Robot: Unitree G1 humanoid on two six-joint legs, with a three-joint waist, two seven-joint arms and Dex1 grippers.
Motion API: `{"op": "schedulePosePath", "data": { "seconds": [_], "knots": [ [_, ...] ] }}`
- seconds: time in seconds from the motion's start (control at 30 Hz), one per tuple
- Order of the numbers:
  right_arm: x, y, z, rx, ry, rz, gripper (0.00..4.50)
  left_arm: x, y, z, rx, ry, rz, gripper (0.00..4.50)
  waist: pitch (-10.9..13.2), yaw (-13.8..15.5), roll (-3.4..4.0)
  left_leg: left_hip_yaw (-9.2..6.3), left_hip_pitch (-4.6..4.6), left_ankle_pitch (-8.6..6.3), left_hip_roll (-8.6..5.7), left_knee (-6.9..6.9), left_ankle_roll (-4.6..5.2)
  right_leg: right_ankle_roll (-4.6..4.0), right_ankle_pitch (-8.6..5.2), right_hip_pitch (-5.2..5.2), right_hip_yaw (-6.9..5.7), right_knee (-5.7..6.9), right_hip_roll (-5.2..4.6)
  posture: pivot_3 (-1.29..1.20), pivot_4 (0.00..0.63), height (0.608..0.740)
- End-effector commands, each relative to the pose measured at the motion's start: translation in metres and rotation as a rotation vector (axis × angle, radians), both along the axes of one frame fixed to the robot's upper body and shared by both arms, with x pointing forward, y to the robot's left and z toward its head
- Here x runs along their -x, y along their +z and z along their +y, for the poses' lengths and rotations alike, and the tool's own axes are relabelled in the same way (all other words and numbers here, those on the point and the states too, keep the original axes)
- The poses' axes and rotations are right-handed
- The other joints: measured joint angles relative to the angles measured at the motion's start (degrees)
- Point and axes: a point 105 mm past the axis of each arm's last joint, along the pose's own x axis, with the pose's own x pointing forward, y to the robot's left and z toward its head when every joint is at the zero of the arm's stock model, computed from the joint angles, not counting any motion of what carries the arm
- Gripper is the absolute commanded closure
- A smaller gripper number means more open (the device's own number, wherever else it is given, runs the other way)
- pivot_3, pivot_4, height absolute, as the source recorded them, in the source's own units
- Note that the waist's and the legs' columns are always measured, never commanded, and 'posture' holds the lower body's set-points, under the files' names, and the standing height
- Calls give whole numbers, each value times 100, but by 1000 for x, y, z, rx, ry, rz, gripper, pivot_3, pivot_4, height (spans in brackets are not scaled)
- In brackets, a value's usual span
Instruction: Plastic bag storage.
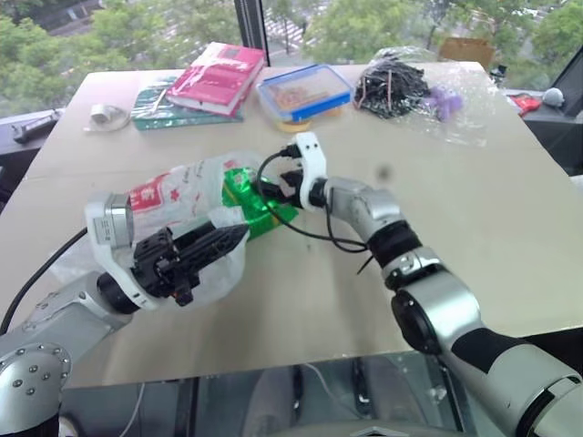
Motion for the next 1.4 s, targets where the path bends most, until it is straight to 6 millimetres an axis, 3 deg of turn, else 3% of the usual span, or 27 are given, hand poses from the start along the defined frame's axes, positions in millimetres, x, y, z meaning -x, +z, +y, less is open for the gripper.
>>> {"op": "schedulePosePath", "data": {
  "seconds": [0.03,0.1,0.17,0.23,0.3,0.47,0.5,0.63,0.73,0.93,1.03,1.1,1.2,1.27,1.37,1.4],
  "knots": [
    [3,29,21,-99,21,-38,86,7,6,-2,-32,-5,-58,3190,0,-1,0,1,0,0,1,0,0,0,0,0,0,-2,0,0,150,740],
    [5,32,25,-105,34,-43,86,10,-1,0,-44,-2,-51,3190,-1,-1,-1,1,-1,-1,1,0,0,0,0,1,1,-4,-2,0,150,740],
    [7,27,30,-65,46,-61,460,13,-9,4,-51,7,-47,3190,0,-2,0,3,-1,0,0,-2,0,0,0,1,1,-7,-5,0,150,740],
    [9,19,33,-25,56,-70,1159,14,-13,6,-54,15,-54,3190,1,-6,1,3,-2,0,-1,-4,0,0,0,0,1,-9,-6,0,150,740],
    [7,14,30,-12,49,-70,2130,15,-14,8,-54,24,-61,3190,1,-3,1,2,-2,0,0,-4,0,-1,0,0,-1,-8,-5,0,150,740],
    [-18,30,-10,-85,-73,-71,4401,10,-25,15,-92,75,-48,3190,0,5,1,0,-2,-1,0,-4,0,-1,0,0,-3,-6,-9,0,150,740],
    [-23,39,-21,-131,-100,-60,4467,8,-28,16,-93,85,-35,3190,0,9,1,0,-2,-1,0,-4,1,-1,0,0,-4,-6,-10,0,150,740],
    [-39,81,-80,-338,-212,-23,4500,-9,-26,15,-72,121,-25,4471,2,115,3,-15,-9,-1,-7,-2,3,0,0,6,-23,-8,-21,0,150,740],
    [-37,101,-114,-401,-265,-44,4500,-16,-14,5,-28,92,-41,4471,1,152,2,-18,-10,-4,-11,0,7,0,0,12,-28,-13,-27,0,150,740],
    [-19,115,-158,-429,-360,-80,4500,-22,7,-7,35,23,-54,4471,2,140,3,-12,-9,-12,-8,-2,23,1,0,9,-24,-11,-25,0,150,740],
    [-12,119,-170,-402,-393,-107,4500,-28,20,-16,64,-14,-52,4471,3,149,5,-14,-10,-13,-8,2,26,2,1,8,-26,-2,-24,0,150,740],
    [-10,116,-174,-376,-409,-109,4500,-27,10,-27,-46,-45,-45,4471,3,127,6,-12,-5,-13,-10,4,27,2,1,9,-23,2,-22,0,150,740],
    [-12,96,-183,-272,-462,-108,4500,-20,-11,-41,-190,-137,14,4471,2,107,5,-7,-2,-14,-22,3,27,2,0,11,-15,-1,-14,0,150,740],
    [-11,80,-191,-231,-489,-95,4500,-10,-28,-55,-371,-233,-18,3941,2,109,5,-8,-5,-14,-23,3,27,2,0,10,-17,-6,-13,0,150,740],
    [-5,67,-196,-207,-511,-82,4500,-17,-48,-65,-501,-251,-62,2809,4,116,13,-1,-6,-14,-26,1,28,3,0,10,-9,-9,-12,0,150,740],
    [-3,63,-197,-193,-519,-81,4500,-18,-53,-69,-529,-276,-77,2809,4,120,13,-1,-5,-14,-27,1,28,3,0,9,-10,-8,-11,0,150,740]
  ]
}}
